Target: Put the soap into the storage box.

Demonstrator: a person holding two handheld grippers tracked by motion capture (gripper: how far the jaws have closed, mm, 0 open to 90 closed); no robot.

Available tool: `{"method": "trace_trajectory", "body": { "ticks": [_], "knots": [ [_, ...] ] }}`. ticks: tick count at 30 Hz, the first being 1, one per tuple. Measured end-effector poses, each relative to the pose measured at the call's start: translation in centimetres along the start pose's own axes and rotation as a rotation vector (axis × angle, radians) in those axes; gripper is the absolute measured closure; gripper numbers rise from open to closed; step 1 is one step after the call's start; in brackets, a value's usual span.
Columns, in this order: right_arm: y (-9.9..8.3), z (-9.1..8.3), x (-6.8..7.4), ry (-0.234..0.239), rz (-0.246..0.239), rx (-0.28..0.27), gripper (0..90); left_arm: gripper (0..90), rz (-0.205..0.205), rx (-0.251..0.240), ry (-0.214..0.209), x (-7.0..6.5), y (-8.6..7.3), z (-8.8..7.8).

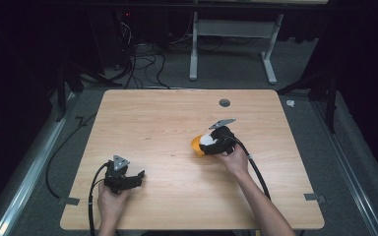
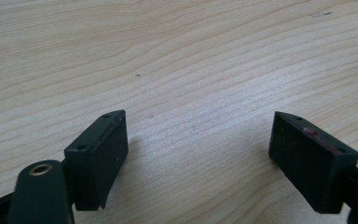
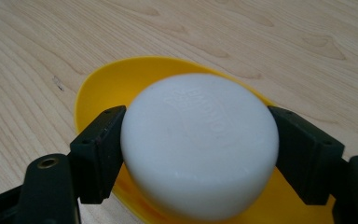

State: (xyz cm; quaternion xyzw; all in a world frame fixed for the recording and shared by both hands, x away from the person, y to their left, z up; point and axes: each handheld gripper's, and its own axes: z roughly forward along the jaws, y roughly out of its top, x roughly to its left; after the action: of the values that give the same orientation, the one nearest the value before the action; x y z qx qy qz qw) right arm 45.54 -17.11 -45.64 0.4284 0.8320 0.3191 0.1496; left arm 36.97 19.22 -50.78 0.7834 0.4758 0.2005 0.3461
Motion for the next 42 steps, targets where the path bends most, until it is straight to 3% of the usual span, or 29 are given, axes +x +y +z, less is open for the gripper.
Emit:
{"method": "trace_trajectory", "body": {
  "ticks": [8, 19, 42],
  "knots": [
    [0.4, -1.4, -0.2, 0.013, 0.012, -0.080, 24.3, 20.2, 0.000, 0.000, 0.000, 0.0, 0.0, 0.0],
    [0.4, -2.9, -0.6, 0.021, 0.015, -0.126, 26.7, 20.2, 0.000, 0.000, 0.000, 0.0, 0.0, 0.0],
    [-0.1, -6.4, -1.6, -0.010, 0.036, -0.194, 28.7, 20.2, 0.000, 0.000, 0.000, 0.0, 0.0, 0.0]
  ]
}}
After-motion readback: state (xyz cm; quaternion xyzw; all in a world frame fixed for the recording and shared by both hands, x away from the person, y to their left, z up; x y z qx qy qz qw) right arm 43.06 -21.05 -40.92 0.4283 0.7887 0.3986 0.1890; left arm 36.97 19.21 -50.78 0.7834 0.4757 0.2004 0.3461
